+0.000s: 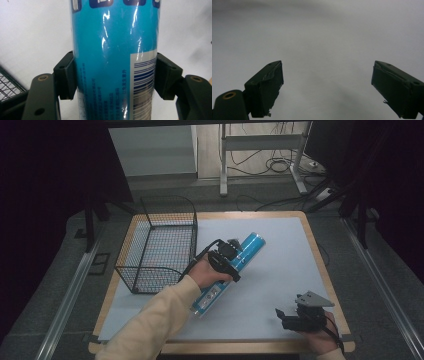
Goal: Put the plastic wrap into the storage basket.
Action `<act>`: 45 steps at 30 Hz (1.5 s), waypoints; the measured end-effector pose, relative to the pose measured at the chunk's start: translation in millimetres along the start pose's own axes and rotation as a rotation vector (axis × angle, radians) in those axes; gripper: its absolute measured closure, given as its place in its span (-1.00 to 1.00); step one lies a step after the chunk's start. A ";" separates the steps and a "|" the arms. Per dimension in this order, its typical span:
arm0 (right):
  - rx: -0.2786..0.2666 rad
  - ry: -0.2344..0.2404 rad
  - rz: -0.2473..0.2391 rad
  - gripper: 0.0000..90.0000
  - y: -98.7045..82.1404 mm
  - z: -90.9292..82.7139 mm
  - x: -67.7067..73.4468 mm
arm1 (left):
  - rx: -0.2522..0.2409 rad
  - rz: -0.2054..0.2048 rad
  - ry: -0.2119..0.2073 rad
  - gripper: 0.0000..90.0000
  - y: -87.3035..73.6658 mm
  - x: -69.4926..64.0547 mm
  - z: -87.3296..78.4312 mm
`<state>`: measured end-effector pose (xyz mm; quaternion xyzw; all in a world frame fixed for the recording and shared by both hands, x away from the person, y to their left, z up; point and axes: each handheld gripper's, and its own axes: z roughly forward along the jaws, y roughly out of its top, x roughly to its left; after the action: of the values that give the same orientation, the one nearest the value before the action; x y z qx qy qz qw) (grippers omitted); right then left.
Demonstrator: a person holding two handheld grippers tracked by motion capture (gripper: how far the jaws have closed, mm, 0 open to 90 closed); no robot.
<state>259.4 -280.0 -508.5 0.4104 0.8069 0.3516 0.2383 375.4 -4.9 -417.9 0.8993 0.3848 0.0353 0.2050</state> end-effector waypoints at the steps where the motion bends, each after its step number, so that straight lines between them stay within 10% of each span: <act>1: 0.000 0.001 0.000 -0.76 0.0 0.1 -0.1 | -0.001 0.002 0.000 -0.30 0.8 0.0 -1.0; 45: -0.002 0.005 0.000 -0.76 0.5 -0.3 -0.6 | -0.044 0.005 0.021 -0.30 26.0 3.0 -33.0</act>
<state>259.7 -280.5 -507.9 0.4095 0.8070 0.3536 0.2367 387.8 -7.6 -377.8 0.8950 0.3840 0.0536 0.2206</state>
